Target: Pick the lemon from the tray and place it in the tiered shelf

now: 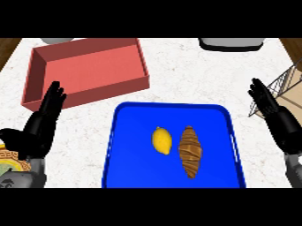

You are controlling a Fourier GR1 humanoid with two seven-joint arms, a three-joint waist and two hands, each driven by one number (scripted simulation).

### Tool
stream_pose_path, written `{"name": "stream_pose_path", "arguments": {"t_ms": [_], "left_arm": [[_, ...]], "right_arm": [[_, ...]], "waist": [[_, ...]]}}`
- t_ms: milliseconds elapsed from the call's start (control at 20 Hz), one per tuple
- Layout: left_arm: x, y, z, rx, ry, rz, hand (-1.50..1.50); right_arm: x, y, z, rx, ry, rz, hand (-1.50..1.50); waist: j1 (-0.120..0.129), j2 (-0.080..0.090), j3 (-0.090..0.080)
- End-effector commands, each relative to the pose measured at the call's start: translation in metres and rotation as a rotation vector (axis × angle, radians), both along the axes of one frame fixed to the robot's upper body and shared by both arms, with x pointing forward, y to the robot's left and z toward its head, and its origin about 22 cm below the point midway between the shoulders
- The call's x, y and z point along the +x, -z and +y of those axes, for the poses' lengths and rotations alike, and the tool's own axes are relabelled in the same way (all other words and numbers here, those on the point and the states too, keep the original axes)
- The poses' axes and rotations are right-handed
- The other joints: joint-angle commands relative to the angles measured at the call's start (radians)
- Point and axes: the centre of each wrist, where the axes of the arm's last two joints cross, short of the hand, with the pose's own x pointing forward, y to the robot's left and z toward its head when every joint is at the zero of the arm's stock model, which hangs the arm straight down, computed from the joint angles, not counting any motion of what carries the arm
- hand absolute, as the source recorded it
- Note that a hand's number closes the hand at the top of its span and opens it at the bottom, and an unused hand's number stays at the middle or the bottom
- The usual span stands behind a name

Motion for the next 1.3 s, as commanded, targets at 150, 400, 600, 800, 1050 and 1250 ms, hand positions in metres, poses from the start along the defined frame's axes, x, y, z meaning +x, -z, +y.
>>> {"name": "stream_pose_path", "arguments": {"t_ms": [150,400,600,800,1050,1250], "left_arm": [[-0.027,0.041,0.019,-0.048,-0.068,0.294,0.0],[-0.016,0.05,0.027,-0.113,-0.072,0.46,0.0],[-0.028,0.067,0.03,-0.116,-0.052,0.503,0.0],[-0.005,0.038,0.029,-0.118,-0.048,0.5,0.0],[-0.005,0.024,0.032,-0.106,-0.065,0.467,0.0],[-0.011,0.051,0.037,-0.114,-0.046,0.506,0.0]], "right_arm": [[0.015,-0.051,0.013,-0.104,0.077,-0.209,1.5],[0.01,-0.019,-0.017,-0.399,0.365,0.082,1.5],[-0.004,-0.004,-0.004,-0.296,0.233,0.056,-1.5],[-0.016,-0.022,0.017,-0.329,0.02,0.041,-1.5],[-0.025,-0.079,0.031,-0.405,-0.106,0.116,-1.5],[-0.032,-0.103,0.075,-0.458,-0.182,0.167,-1.5]], "waist": [[0.0,0.015,0.009],[-0.007,0.025,0.007],[-0.005,0.017,0.011],[-0.007,0.016,0.011],[-0.003,0.012,0.01],[-0.003,0.016,0.009]]}}
